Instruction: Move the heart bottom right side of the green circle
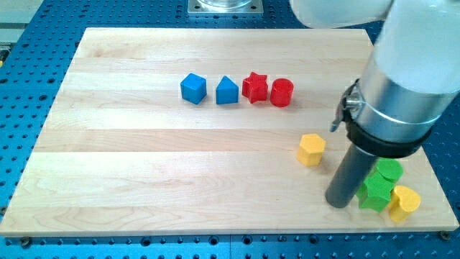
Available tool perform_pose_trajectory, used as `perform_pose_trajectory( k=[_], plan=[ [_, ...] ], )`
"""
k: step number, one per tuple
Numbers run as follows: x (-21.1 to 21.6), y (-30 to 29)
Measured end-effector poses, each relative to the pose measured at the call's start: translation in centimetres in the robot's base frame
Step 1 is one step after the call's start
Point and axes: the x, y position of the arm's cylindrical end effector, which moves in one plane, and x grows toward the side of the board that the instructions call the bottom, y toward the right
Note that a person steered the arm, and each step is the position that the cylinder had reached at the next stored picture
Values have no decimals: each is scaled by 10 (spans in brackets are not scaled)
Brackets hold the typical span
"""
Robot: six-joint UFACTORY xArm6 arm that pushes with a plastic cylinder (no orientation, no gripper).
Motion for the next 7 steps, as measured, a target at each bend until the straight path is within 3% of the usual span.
perform_pose_trajectory(
  k=[1,2,3,5,7],
  plan=[
    [32,-9],
    [32,-7],
    [32,62],
    [32,111],
    [32,103]
  ],
)
